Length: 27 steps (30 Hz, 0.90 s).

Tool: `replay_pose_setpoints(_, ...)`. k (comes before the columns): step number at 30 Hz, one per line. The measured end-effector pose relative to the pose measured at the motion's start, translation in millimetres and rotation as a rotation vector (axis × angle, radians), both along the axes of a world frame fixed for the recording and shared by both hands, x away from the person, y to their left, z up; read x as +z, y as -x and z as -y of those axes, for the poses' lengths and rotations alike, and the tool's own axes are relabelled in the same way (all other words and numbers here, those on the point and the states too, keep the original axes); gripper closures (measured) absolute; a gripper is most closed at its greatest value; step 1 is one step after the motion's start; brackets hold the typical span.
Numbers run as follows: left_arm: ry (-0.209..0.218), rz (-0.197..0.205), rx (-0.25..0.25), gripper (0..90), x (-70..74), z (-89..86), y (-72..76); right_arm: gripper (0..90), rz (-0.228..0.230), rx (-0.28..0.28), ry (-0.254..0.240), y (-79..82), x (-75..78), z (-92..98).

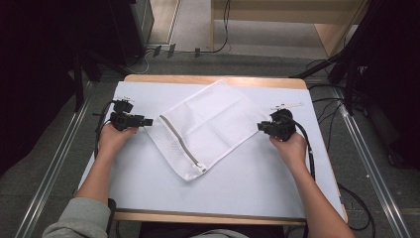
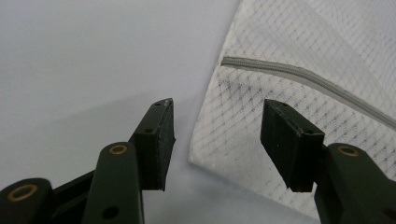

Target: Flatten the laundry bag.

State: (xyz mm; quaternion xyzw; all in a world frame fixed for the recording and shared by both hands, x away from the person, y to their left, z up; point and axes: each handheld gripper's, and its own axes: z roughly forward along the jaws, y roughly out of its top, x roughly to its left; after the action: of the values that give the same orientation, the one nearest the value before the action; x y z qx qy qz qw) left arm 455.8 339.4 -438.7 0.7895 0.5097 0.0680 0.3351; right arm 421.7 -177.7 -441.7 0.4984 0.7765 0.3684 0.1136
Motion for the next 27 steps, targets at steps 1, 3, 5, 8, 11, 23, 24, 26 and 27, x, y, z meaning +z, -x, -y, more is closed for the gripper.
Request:
replay_pose_setpoints(1,-0.008,0.003,-0.009,46.1,-2.0,2.1,-1.2,76.1,-0.002,0.004,-0.003,3.3,-1.0,-1.7)
replay_pose_setpoints(3,-0.009,0.014,-0.020,47.6,-3.4,5.2,-2.5,75.4,-0.005,0.016,0.007,11.5,-3.9,-7.6)
replay_pose_setpoints(5,-0.009,0.014,-0.026,48.0,-4.2,6.5,-4.2,75.0,-0.004,0.027,0.016,16.5,-6.6,-12.4)
replay_pose_setpoints(8,-0.014,-0.001,-0.031,48.7,-7.0,7.3,-5.4,73.4,-0.012,0.036,0.019,20.2,-10.6,-18.0)
replay_pose_setpoints(11,-0.010,-0.004,-0.029,51.4,-8.1,5.8,-5.3,72.9,-0.021,0.039,0.010,21.5,-14.4,-22.3)
replay_pose_setpoints(23,-0.006,-0.014,-0.068,81.8,-10.9,9.3,-1.8,72.7,-0.017,0.115,-0.013,35.0,-17.4,-59.7)
replay_pose_setpoints(24,-0.009,-0.024,-0.074,83.8,-10.5,9.2,-1.9,72.7,-0.018,0.120,-0.012,35.4,-17.8,-61.7)
replay_pose_setpoints(26,-0.005,-0.036,-0.072,86.6,-10.4,9.3,-1.6,72.3,-0.022,0.129,-0.014,36.7,-19.0,-67.9)
replay_pose_setpoints(27,-0.001,-0.041,-0.074,87.3,-10.3,9.0,-1.5,72.2,-0.019,0.136,-0.010,37.2,-19.1,-69.5)
